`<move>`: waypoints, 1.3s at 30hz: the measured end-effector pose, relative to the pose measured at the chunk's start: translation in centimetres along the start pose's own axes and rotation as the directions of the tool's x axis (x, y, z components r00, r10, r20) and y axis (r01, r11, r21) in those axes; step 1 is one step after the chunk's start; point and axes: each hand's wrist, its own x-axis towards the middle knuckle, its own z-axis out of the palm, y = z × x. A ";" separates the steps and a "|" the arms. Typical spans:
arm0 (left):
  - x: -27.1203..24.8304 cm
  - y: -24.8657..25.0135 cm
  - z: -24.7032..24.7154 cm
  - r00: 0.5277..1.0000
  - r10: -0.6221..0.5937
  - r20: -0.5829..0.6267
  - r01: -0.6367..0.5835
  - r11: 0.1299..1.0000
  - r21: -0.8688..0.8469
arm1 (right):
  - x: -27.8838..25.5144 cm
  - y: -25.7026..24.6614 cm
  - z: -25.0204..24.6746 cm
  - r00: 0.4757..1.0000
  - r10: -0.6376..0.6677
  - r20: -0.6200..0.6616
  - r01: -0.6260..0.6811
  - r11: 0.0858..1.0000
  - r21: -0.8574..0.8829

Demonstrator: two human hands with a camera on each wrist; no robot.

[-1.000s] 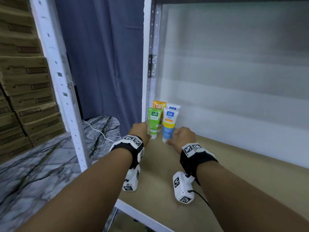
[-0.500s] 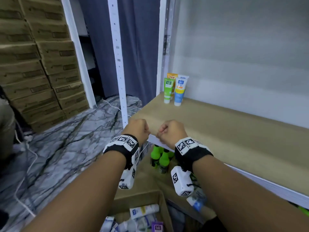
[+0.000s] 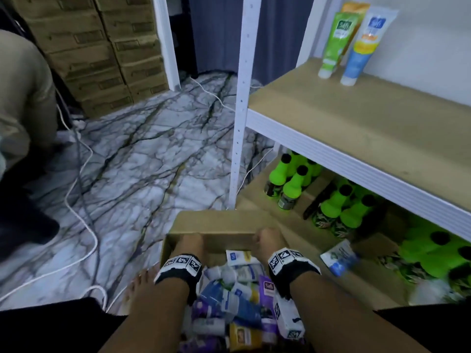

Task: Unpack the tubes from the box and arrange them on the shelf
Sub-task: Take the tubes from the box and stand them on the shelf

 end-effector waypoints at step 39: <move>4.1 -3.4 9.1 0.986 -0.130 0.103 0.137 0.989 -0.058 | 5.6 3.8 10.0 0.963 0.039 0.266 0.005 0.987 -0.161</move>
